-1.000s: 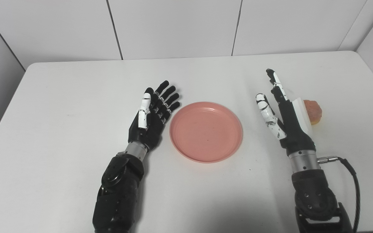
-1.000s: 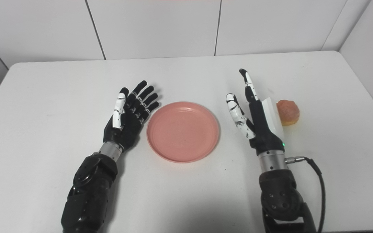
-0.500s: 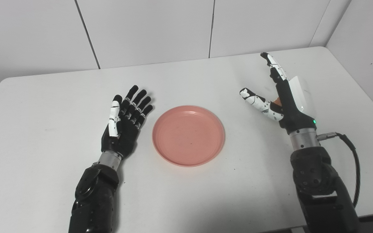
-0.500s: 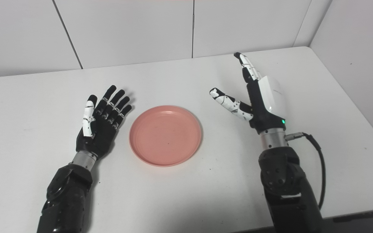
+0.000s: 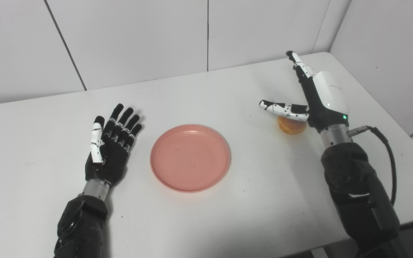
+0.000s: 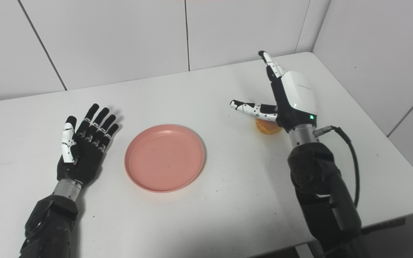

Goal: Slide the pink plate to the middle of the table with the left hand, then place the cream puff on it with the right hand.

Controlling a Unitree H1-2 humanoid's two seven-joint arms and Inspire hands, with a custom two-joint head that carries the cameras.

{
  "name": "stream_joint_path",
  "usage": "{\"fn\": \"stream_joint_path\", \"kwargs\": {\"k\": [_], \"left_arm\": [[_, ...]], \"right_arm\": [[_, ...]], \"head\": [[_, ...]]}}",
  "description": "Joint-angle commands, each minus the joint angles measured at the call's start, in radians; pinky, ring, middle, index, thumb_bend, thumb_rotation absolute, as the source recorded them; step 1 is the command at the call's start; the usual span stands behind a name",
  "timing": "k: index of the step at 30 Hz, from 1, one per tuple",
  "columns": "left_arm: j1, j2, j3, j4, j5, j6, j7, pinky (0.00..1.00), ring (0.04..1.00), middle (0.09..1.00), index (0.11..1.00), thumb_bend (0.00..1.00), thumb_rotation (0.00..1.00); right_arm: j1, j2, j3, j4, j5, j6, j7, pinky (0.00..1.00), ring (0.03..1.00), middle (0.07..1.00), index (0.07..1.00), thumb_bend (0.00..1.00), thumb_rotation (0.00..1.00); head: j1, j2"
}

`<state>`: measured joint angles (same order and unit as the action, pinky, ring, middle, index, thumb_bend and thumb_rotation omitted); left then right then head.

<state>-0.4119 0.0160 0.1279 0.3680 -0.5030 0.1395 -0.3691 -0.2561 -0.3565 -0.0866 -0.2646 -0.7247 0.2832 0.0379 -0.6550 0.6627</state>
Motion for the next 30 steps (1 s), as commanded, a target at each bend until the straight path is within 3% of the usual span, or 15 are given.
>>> {"fn": "stream_joint_path", "kwargs": {"k": [1, 7, 16, 30], "left_arm": [[0.056, 0.017, 0.007, 0.071, 0.015, 0.058, 0.026, 0.96, 0.927, 0.934, 0.924, 0.40, 1.00], [0.054, 0.021, 0.013, 0.071, -0.001, 0.072, 0.027, 0.96, 0.930, 0.938, 0.932, 0.40, 1.00], [0.055, 0.024, 0.012, 0.058, 0.001, 0.084, 0.042, 0.95, 0.925, 0.936, 0.931, 0.40, 1.00], [0.055, 0.029, 0.014, 0.056, 0.003, 0.087, 0.042, 0.94, 0.922, 0.934, 0.927, 0.40, 1.00]], "right_arm": [[-0.028, -0.030, -0.020, -0.013, -0.003, 0.015, -0.007, 0.69, 0.840, 0.921, 0.940, 0.93, 0.61], [-0.030, -0.056, -0.028, 0.009, -0.008, 0.036, 0.000, 0.70, 0.842, 0.922, 0.935, 0.92, 0.58], [-0.034, -0.097, -0.012, 0.061, -0.030, 0.089, 0.047, 0.69, 0.853, 0.923, 0.944, 0.95, 0.62], [-0.030, -0.089, 0.024, 0.114, 0.013, 0.108, 0.063, 0.68, 0.854, 0.931, 0.939, 1.00, 0.63]], "head": [[-0.003, 0.000], [-0.013, 0.005], [-0.030, 0.012], [-0.034, 0.022]]}}
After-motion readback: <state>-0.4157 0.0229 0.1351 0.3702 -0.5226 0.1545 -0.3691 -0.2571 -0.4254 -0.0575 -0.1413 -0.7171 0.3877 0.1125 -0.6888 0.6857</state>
